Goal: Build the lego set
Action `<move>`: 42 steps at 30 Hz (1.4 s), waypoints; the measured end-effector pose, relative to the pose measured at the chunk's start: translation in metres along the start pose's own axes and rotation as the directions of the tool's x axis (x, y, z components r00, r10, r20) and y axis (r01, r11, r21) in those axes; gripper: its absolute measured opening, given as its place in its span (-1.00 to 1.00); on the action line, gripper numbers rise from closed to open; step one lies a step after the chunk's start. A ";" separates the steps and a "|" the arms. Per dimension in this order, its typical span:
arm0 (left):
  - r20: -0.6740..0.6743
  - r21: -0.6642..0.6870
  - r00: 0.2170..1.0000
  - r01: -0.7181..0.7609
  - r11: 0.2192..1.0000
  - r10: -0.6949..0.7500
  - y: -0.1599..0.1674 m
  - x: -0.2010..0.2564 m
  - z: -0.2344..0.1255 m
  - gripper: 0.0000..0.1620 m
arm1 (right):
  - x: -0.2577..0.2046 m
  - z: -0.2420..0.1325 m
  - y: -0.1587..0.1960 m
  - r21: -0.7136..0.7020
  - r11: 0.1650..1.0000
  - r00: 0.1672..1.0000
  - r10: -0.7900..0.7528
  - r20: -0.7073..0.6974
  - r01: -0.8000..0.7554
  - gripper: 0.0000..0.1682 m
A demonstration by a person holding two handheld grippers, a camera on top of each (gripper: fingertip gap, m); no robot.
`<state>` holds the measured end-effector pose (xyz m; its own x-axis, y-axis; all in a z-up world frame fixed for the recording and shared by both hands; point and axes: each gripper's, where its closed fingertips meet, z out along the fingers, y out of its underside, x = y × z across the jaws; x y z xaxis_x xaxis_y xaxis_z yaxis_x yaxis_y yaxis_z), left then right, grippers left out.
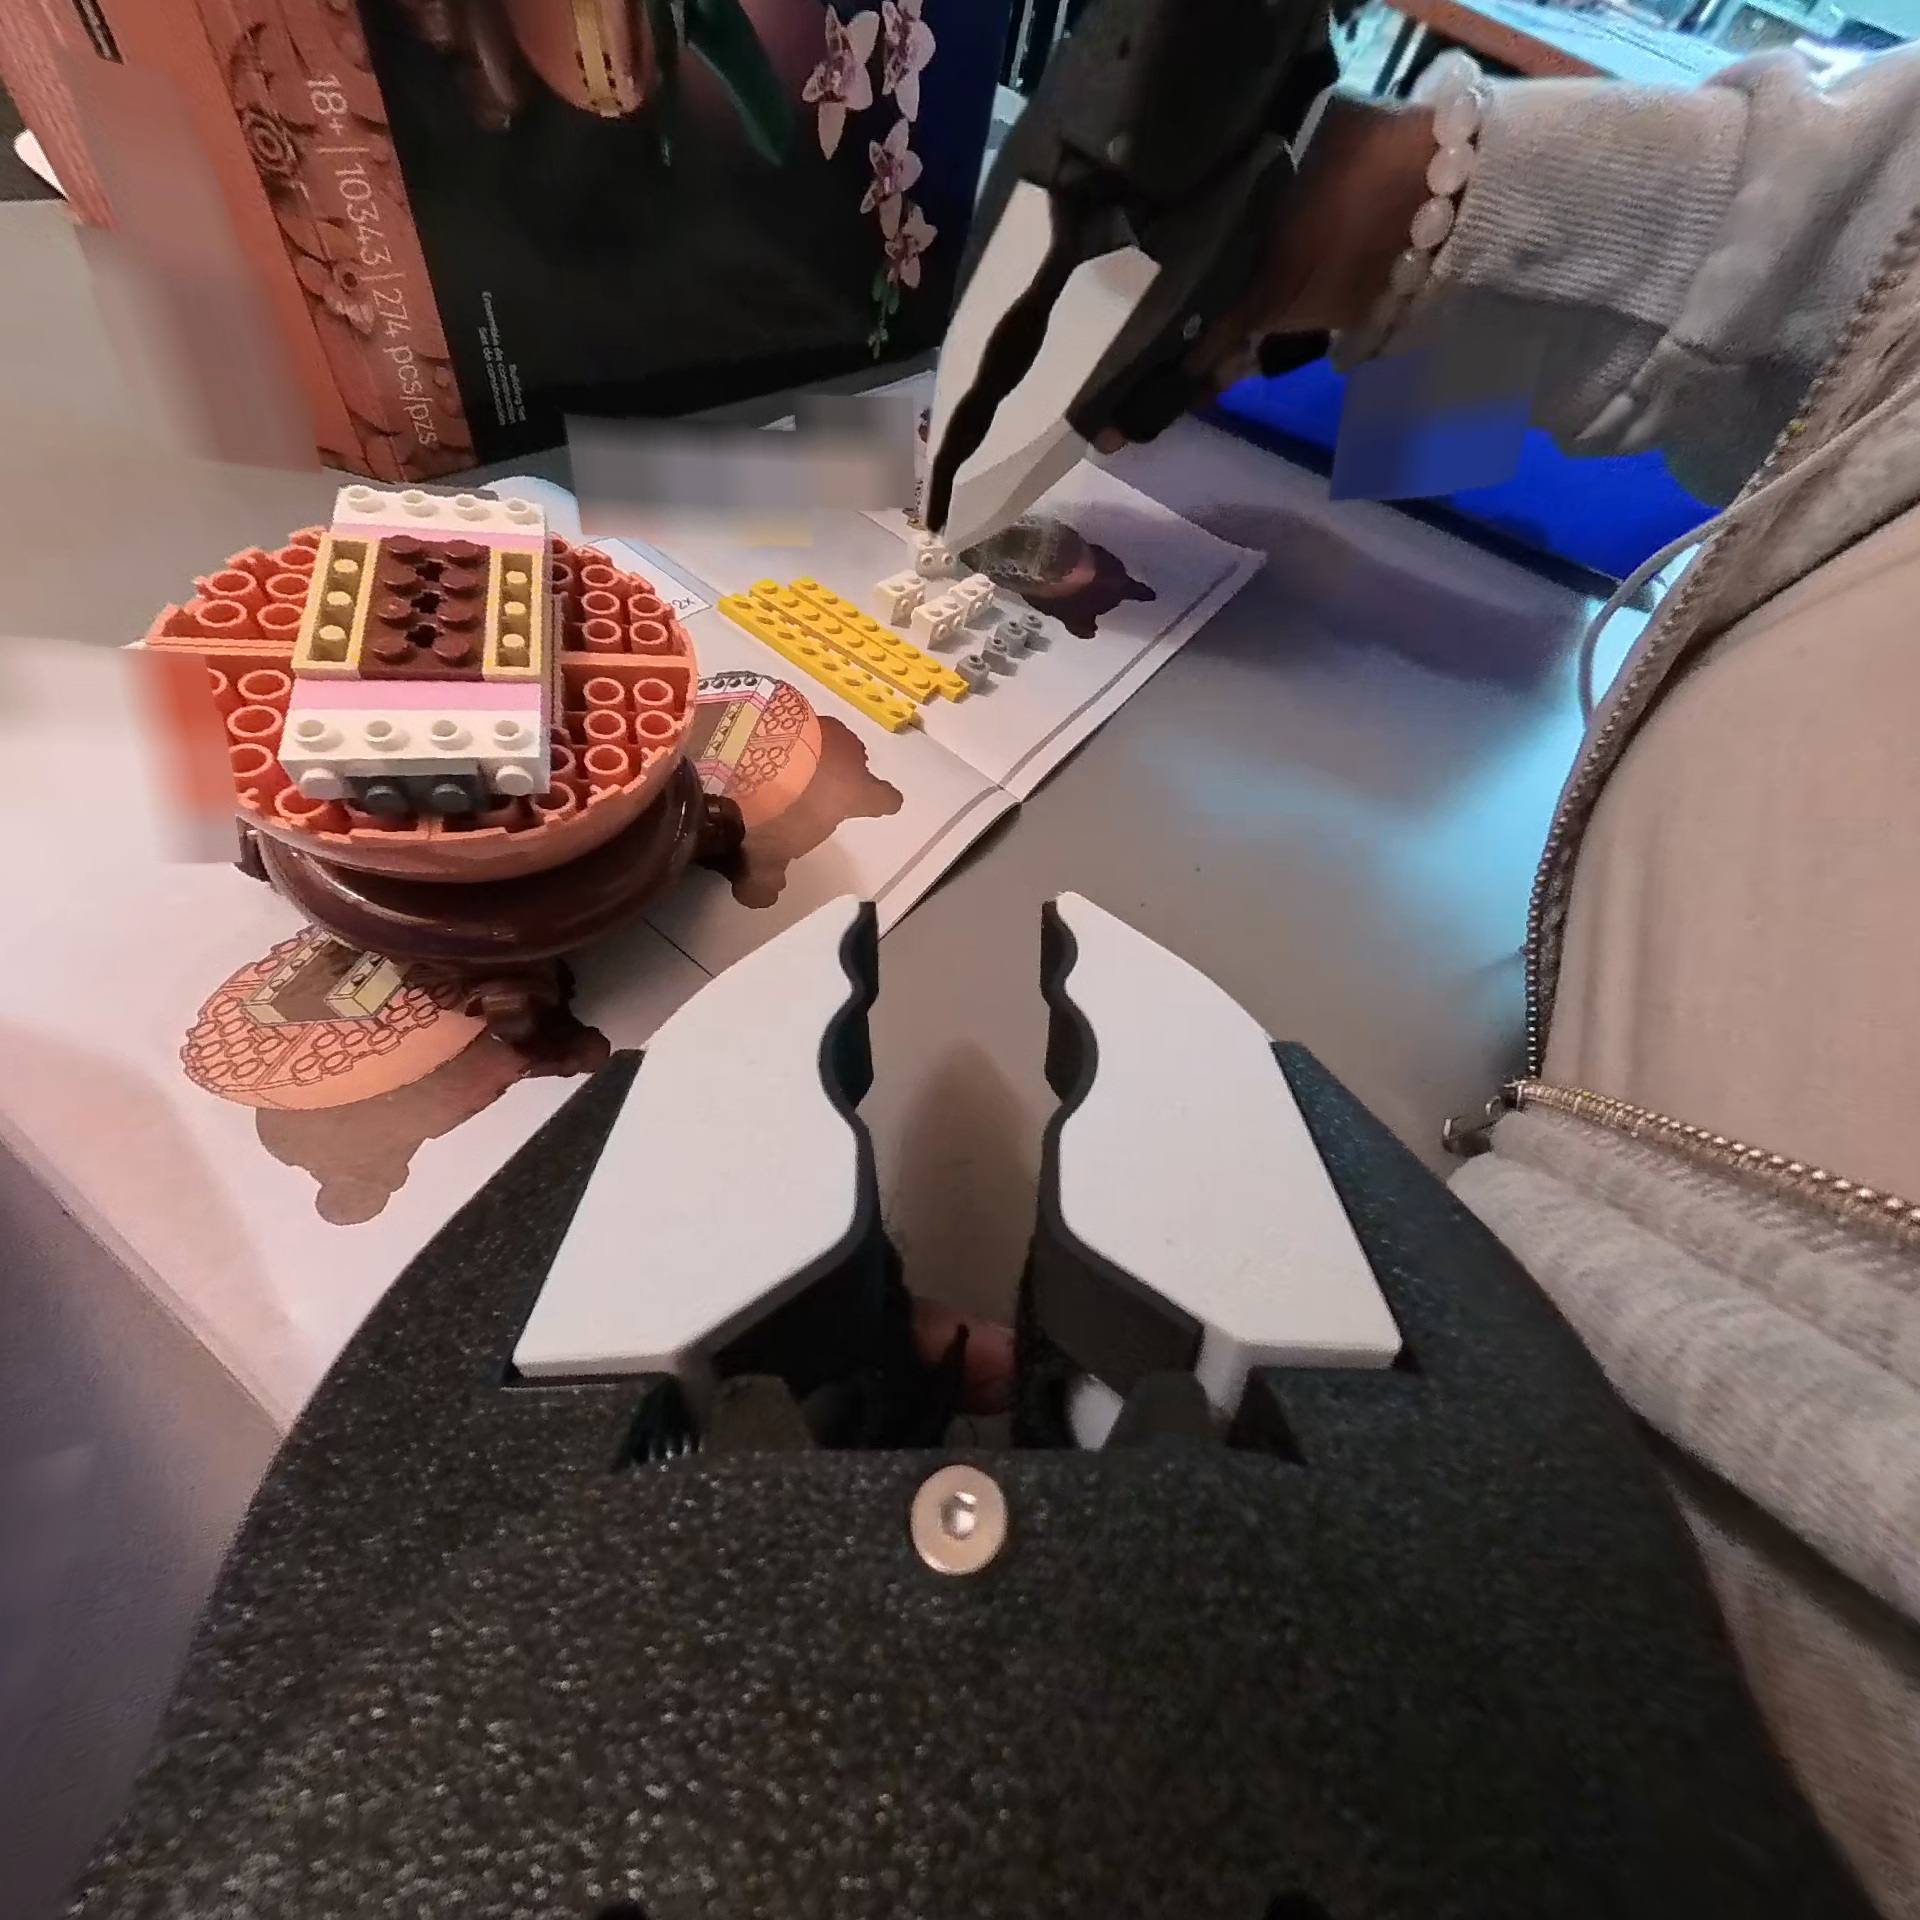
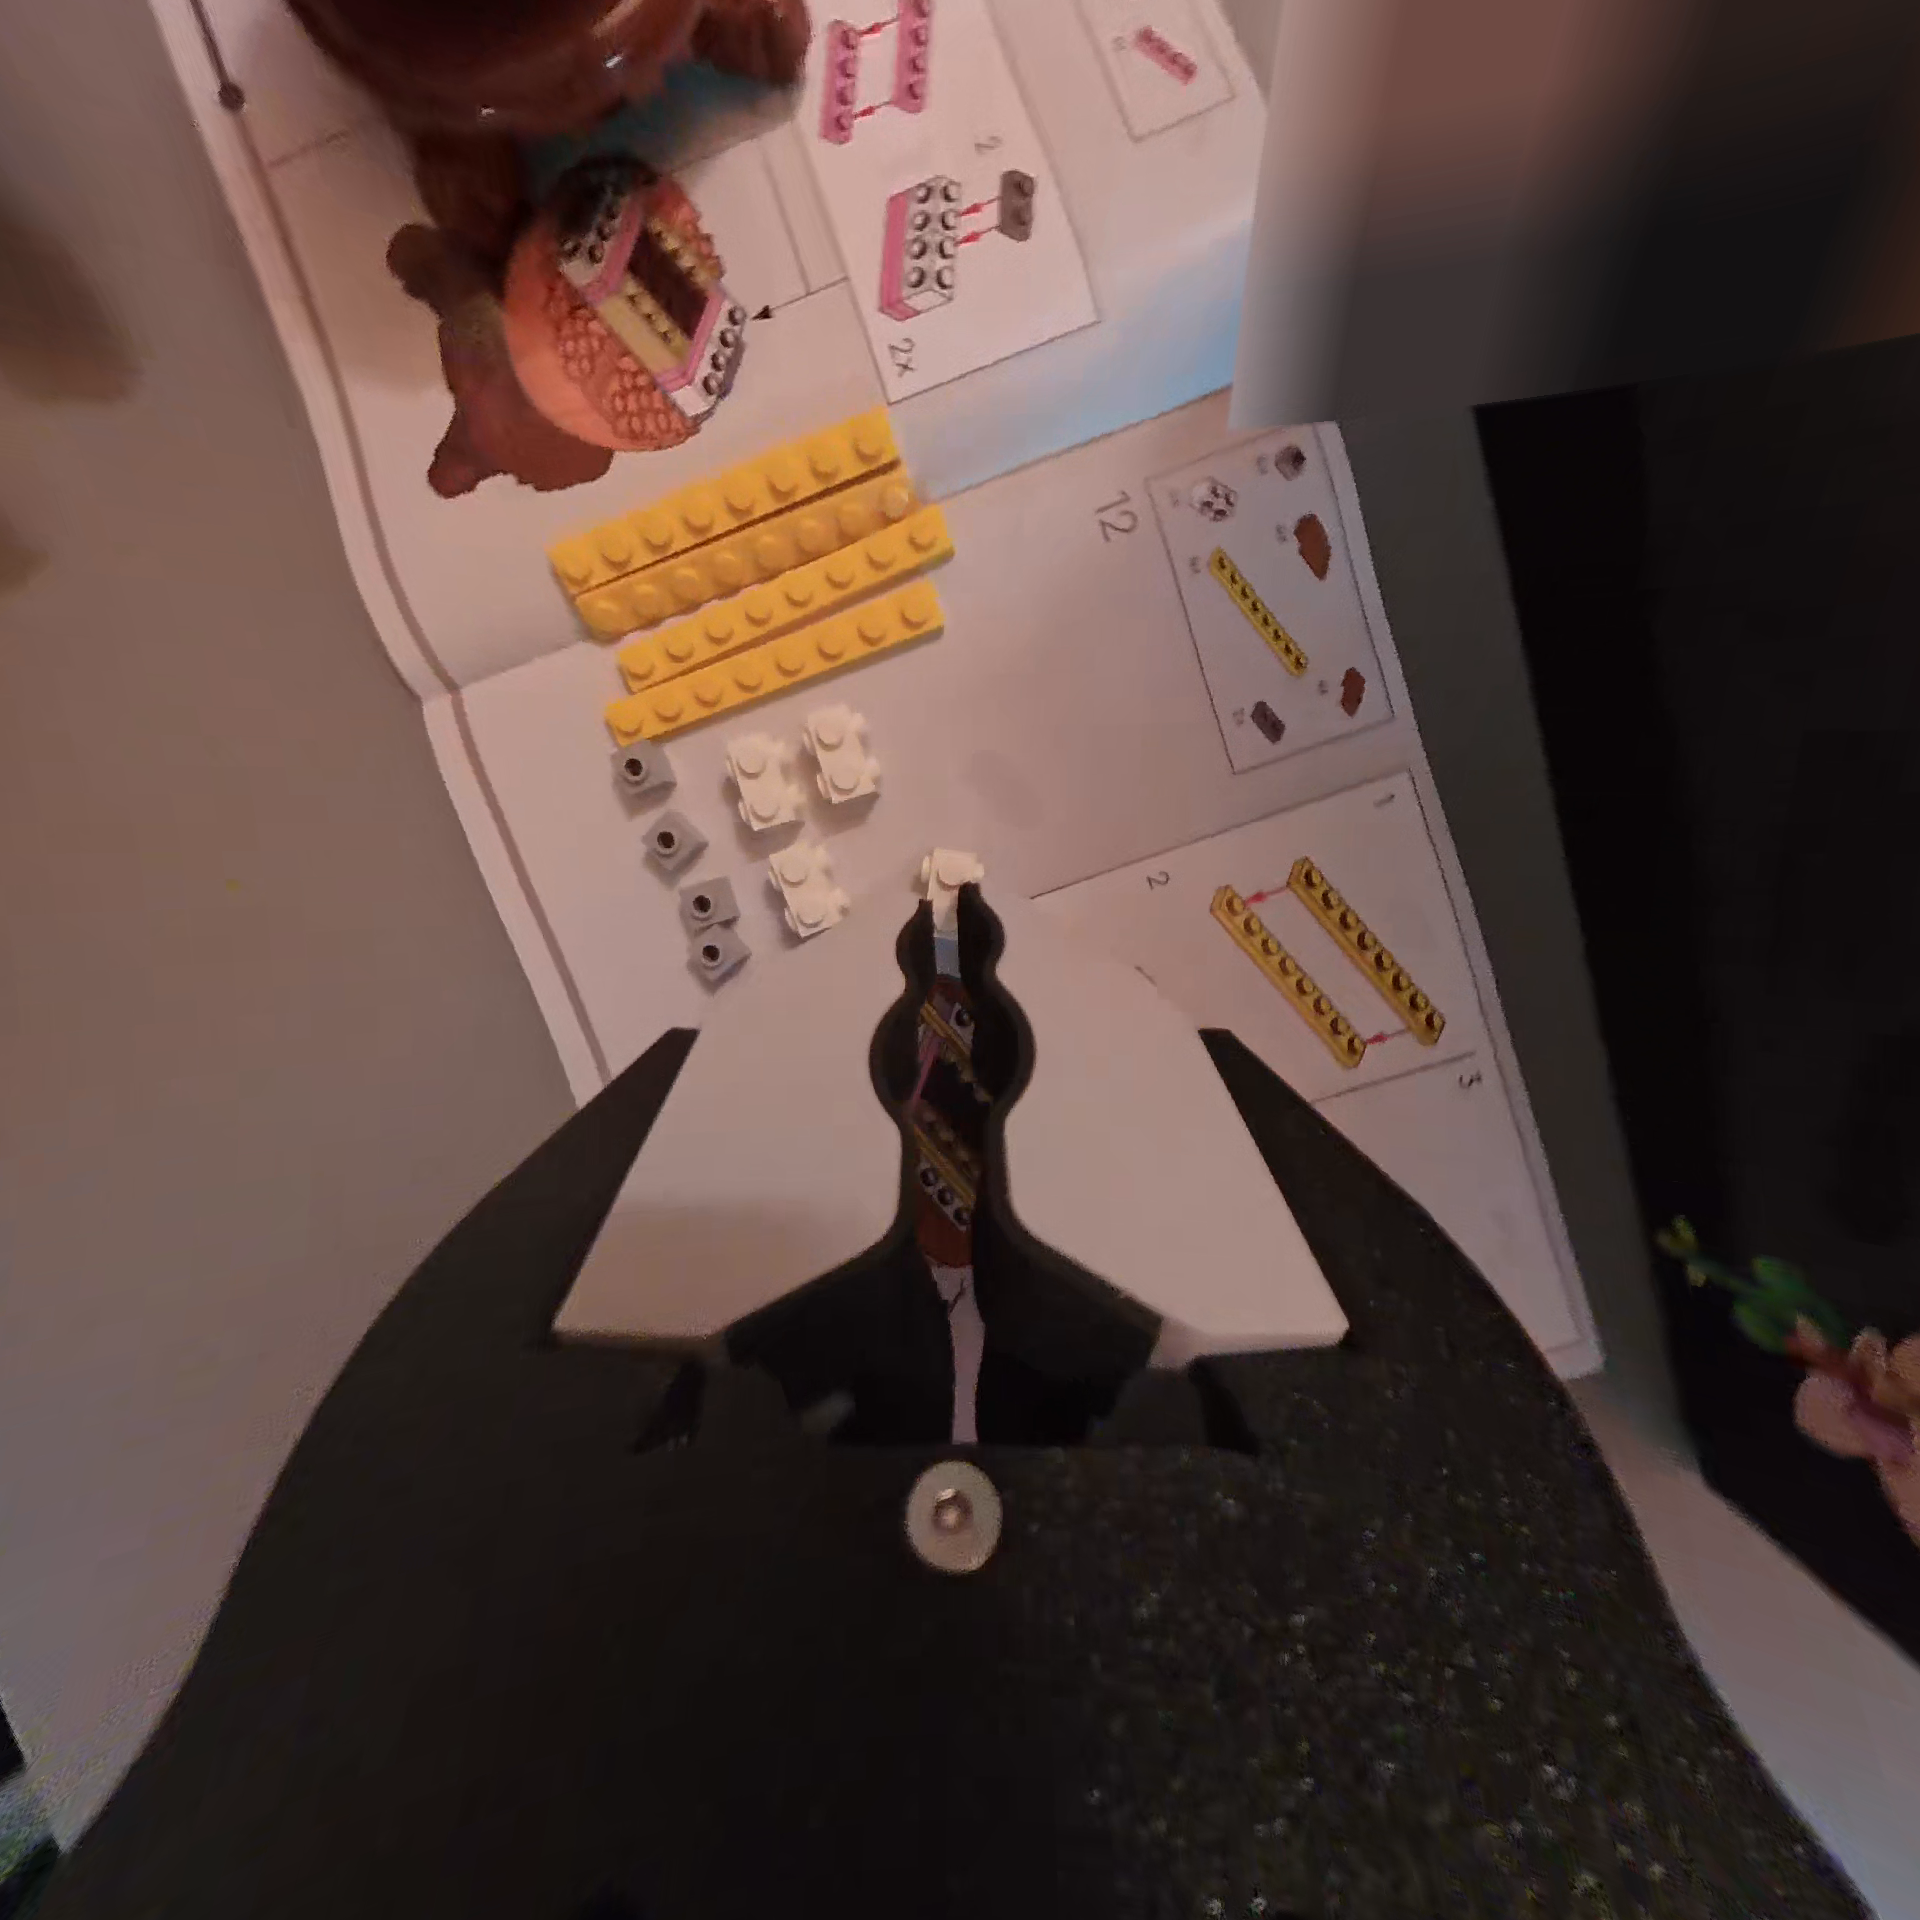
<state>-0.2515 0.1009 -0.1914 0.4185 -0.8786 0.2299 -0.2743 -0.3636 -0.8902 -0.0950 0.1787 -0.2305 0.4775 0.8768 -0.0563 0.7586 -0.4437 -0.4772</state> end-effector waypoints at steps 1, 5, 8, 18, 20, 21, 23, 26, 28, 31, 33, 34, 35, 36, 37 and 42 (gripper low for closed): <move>0.000 0.002 1.000 0.003 1.000 -0.003 0.000 0.000 0.000 -0.64 | 0.000 0.000 -0.001 -0.007 1.000 0.999 -0.028 0.019 0.028 -0.96; 0.001 0.013 1.000 0.014 1.000 -0.014 -0.001 -0.002 -0.001 -0.64 | -0.003 0.000 -0.001 -0.032 0.991 0.988 -0.131 0.079 0.134 -0.96; -0.003 0.007 1.000 0.023 1.000 -0.023 -0.001 -0.002 -0.001 -0.64 | -0.001 -0.001 -0.003 -0.045 0.989 0.987 -0.136 0.083 0.140 -0.93; -0.006 -0.003 1.000 0.020 1.000 -0.020 0.000 -0.001 0.001 -0.64 | -0.001 0.004 0.007 -0.091 0.996 1.000 -0.002 0.022 0.004 -0.87; -0.007 0.000 1.000 0.014 1.000 -0.014 0.000 -0.001 0.000 -0.64 | -0.002 0.004 0.003 -0.077 0.996 0.999 -0.040 0.033 0.042 -0.87; -0.006 0.003 1.000 0.011 1.000 -0.011 0.000 -0.001 0.000 -0.64 | -0.004 0.003 0.001 -0.069 0.995 0.997 -0.071 0.043 0.073 -0.87; -0.003 0.008 1.000 0.007 1.000 -0.007 -0.001 0.000 0.000 -0.64 | -0.004 0.000 -0.003 -0.065 0.988 0.989 -0.139 0.053 0.142 -0.87; -0.002 0.005 1.000 0.007 1.000 -0.007 0.000 0.000 0.000 -0.64 | -0.005 -0.002 -0.001 -0.102 0.964 0.967 -0.238 0.091 0.247 -0.87; -0.002 0.006 1.000 0.003 1.000 -0.003 0.000 0.000 0.000 -0.64 | -0.007 -0.001 0.000 -0.113 0.949 0.951 -0.279 0.129 0.294 -0.87; -0.002 0.006 1.000 0.002 1.000 -0.002 0.000 0.000 0.000 -0.64 | -0.009 0.002 -0.002 -0.118 0.932 0.932 -0.320 0.172 0.342 -0.87; -0.001 0.007 1.000 0.003 1.000 -0.003 0.000 0.000 0.000 -0.64 | -0.010 0.003 -0.002 -0.124 0.929 0.926 -0.320 0.199 0.348 -0.87; -0.001 0.007 1.000 0.003 1.000 -0.003 0.000 0.000 0.000 -0.64 | -0.011 0.004 -0.004 -0.121 0.931 0.925 -0.315 0.214 0.345 -0.87; -0.001 0.008 1.000 0.002 1.000 -0.002 -0.001 0.000 -0.001 -0.64 | -0.013 0.004 -0.004 -0.119 0.932 0.922 -0.307 0.234 0.341 -0.87; -0.002 0.009 1.000 0.003 1.000 -0.003 -0.001 0.000 -0.001 -0.64 | -0.015 0.004 -0.003 -0.125 0.932 0.918 -0.300 0.259 0.339 -0.87; -0.003 0.009 1.000 0.004 1.000 -0.004 -0.001 0.000 -0.001 -0.64 | -0.015 0.004 -0.002 -0.137 0.930 0.917 -0.297 0.268 0.341 -0.87; -0.008 0.010 1.000 0.016 1.000 -0.015 -0.001 0.000 -0.001 -0.64 | -0.012 0.004 -0.003 -0.150 0.923 0.911 -0.304 0.277 0.354 -0.87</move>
<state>-0.2522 0.1013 -0.1903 0.4158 -0.8753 0.2467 -0.2588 -0.3740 -0.8906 -0.1047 0.1700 -0.2323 0.0813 0.9855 -0.1491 0.9356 -0.1270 -0.3293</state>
